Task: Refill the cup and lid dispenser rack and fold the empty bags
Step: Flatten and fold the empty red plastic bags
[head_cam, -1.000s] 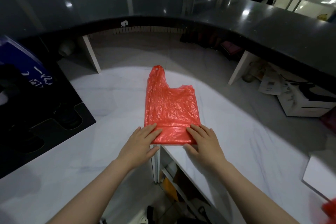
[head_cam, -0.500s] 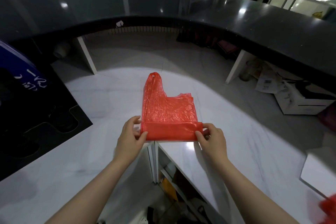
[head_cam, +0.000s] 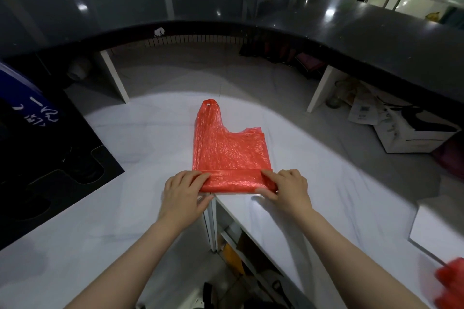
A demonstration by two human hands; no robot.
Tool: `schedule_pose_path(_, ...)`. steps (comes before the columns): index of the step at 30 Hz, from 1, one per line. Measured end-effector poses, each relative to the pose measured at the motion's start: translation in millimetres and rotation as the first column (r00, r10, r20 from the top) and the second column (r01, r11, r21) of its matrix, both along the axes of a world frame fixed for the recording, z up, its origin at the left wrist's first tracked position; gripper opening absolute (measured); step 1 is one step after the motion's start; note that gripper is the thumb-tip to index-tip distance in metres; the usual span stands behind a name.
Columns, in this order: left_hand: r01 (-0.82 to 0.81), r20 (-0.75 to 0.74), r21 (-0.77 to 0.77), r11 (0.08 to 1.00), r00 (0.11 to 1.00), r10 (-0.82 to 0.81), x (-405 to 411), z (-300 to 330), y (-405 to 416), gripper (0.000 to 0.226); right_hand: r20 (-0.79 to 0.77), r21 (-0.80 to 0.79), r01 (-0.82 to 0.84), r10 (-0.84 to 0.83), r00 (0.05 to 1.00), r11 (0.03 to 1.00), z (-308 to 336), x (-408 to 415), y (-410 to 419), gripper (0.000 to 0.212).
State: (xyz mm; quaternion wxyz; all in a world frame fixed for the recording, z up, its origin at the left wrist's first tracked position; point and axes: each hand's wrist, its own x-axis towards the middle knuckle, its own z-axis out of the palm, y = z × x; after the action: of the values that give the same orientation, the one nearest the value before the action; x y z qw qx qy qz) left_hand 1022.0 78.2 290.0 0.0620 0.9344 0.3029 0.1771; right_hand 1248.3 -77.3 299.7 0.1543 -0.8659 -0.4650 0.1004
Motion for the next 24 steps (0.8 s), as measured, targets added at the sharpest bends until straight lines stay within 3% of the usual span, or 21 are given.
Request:
schedule_pose_path(2,-0.006,0.017,-0.051,0.999,1.0,0.006,0.3,-0.3,0.9,0.045,0.031,-0.036,-0.056,0.057,0.998,0.998,0.0,-0.6,-3.2,0.079)
schedule_pose_path(3,-0.009,0.026,-0.074,0.997,1.0,0.011,0.5,-0.1,0.4,0.044,0.029,-0.011,-0.052,0.052,0.998,0.999,0.4,-2.3,-4.2,0.08)
schedule_pose_path(7,0.033,0.136,-0.22,0.975,0.991,-0.003,-0.6,7.3,-0.7,0.031,-0.035,0.087,-0.007,0.01,0.999,0.996,3.4,-2.3,-6.2,0.054)
schedule_pose_path(11,0.08,0.306,-0.496,0.865,0.948,0.088,-3.6,17.3,1.0,0.019,-0.177,0.193,0.141,-0.107,0.978,0.971,0.5,2.8,-9.7,0.017)
schedule_pose_path(15,-0.072,0.246,-0.689,0.721,0.913,0.326,1.9,18.2,1.0,0.025,-0.192,0.162,0.271,-0.239,0.952,0.949,-2.0,1.9,-8.2,0.029)
schedule_pose_path(19,-0.157,0.164,-0.64,0.752,0.928,0.333,11.6,16.4,1.3,0.049,-0.11,0.165,0.305,-0.29,0.951,0.938,-1.4,-5.5,-7.3,0.02)
schedule_pose_path(22,-0.121,0.11,-0.329,0.936,0.98,0.165,14.0,14.8,0.8,0.058,-0.079,0.207,0.252,-0.241,0.967,0.945,-1.2,-9.1,-7.0,0.042)
schedule_pose_path(24,0.041,0.077,-0.171,0.984,0.997,-0.028,16.8,15.0,0.9,0.053,0.005,0.276,0.112,-0.118,0.993,0.954,-1.1,-13.1,-8.0,0.032)
